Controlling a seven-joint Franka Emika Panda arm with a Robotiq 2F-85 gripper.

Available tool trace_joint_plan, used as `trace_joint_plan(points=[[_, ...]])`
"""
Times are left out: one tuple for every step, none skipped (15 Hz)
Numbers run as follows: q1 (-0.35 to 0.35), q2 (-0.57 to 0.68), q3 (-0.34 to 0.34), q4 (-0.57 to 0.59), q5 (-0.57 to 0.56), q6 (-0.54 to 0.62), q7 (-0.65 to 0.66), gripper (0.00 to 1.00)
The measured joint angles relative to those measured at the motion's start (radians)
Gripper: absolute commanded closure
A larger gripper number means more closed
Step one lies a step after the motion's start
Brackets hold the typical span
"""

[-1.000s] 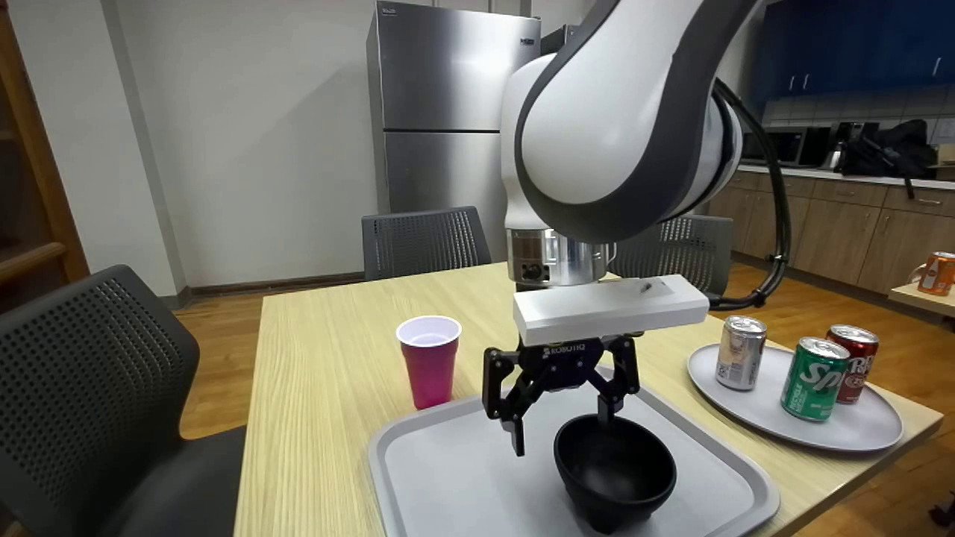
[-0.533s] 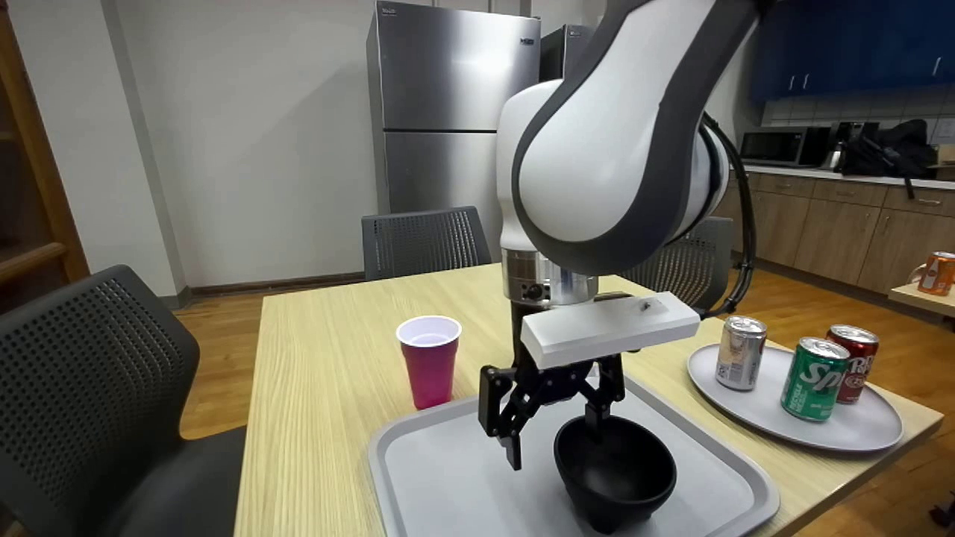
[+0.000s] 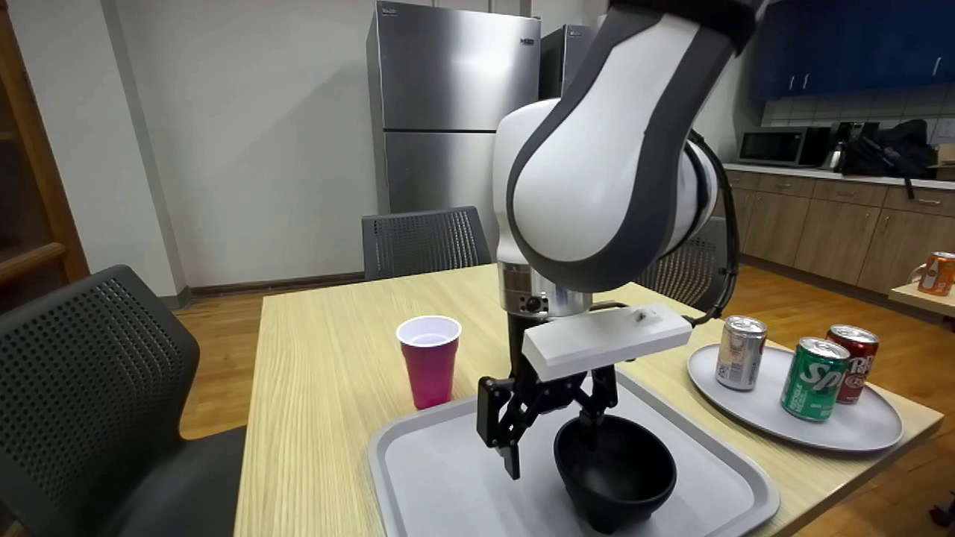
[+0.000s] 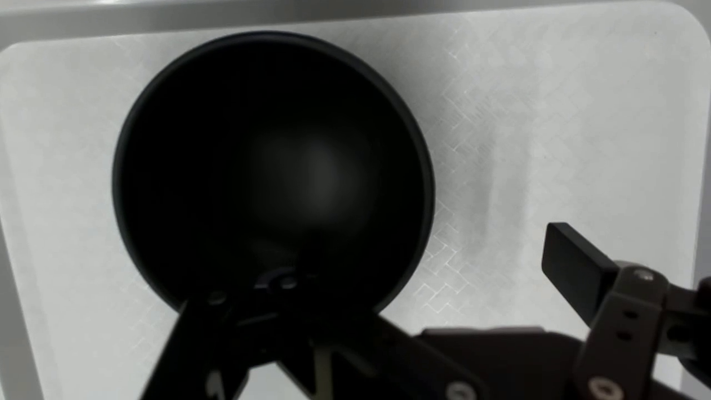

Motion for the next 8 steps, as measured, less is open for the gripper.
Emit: trace_joint_plan(points=[[0.000,0.000,0.000,0.000,0.000,0.000,0.000,0.00],[0.000,0.000,0.000,0.001,0.000,0.000,0.000,0.00],[0.000,0.000,0.000,0.001,0.000,0.000,0.000,0.00],[0.000,0.000,0.000,0.001,0.000,0.000,0.000,0.00],[0.000,0.000,-0.001,0.001,0.000,0.000,0.000,0.00],[0.000,0.001,-0.002,0.000,0.000,0.000,0.000,0.00],[0.000,0.003,-0.004,0.000,0.000,0.000,0.000,0.00],[0.000,0.007,-0.004,0.000,0.003,0.000,0.000,0.00]])
